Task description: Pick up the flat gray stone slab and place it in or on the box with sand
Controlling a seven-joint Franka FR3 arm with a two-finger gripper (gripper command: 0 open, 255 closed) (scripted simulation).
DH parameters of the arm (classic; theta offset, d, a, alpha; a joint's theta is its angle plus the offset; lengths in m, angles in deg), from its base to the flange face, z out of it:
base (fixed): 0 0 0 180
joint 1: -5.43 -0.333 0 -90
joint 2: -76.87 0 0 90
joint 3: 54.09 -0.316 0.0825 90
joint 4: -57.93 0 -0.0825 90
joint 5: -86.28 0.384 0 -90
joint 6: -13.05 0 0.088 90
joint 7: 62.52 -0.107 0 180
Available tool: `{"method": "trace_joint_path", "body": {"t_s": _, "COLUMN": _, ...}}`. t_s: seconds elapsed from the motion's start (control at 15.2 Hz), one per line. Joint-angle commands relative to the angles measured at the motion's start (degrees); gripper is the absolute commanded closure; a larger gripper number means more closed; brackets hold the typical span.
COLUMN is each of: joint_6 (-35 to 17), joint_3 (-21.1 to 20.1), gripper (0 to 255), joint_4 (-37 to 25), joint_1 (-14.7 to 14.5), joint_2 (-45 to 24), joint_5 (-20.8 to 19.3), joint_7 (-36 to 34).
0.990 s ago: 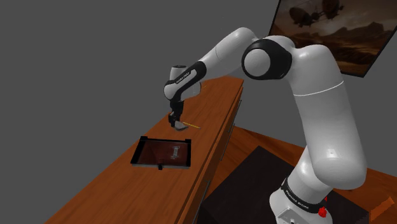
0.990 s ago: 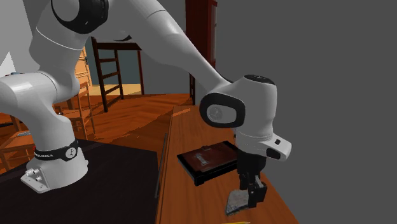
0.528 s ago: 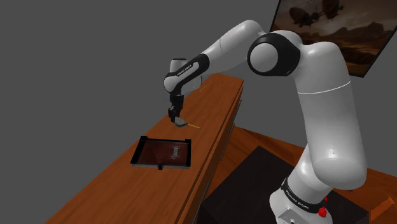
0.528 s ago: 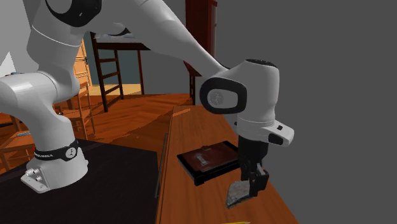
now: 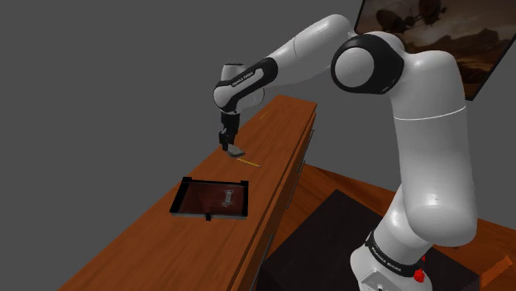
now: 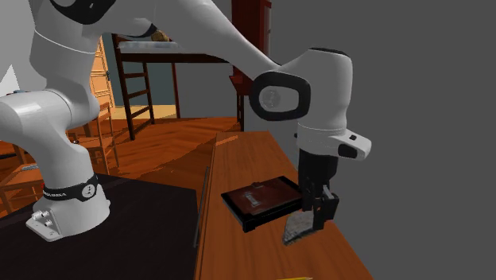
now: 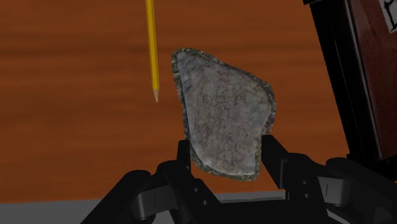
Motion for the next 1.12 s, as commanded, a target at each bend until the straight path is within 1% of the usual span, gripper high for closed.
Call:
{"method": "trace_joint_path", "body": {"t_s": 0.0, "joint_6": 1.2, "joint_3": 0.1, "gripper": 255, "joint_4": -0.4, "joint_1": 0.0, "joint_2": 0.8, "joint_5": -0.2, "joint_7": -0.1}}
{"method": "trace_joint_path", "body": {"t_s": 0.07, "joint_6": 1.6, "joint_3": 0.1, "gripper": 255, "joint_4": -0.5, "joint_1": 0.0, "joint_2": 1.1, "joint_5": -0.2, "joint_7": -0.1}}
{"method": "trace_joint_path", "body": {"t_s": 0.53, "joint_6": -1.4, "joint_3": -1.3, "gripper": 255, "joint_4": 9.0, "joint_1": -6.6, "joint_2": 7.9, "joint_5": -1.9, "joint_7": -8.4}}
{"method": "trace_joint_path", "body": {"t_s": 1.06, "joint_6": -3.0, "joint_3": -3.8, "gripper": 255, "joint_4": 15.5, "joint_1": -13.8, "joint_2": 13.2, "joint_5": -3.7, "joint_7": -19.0}}
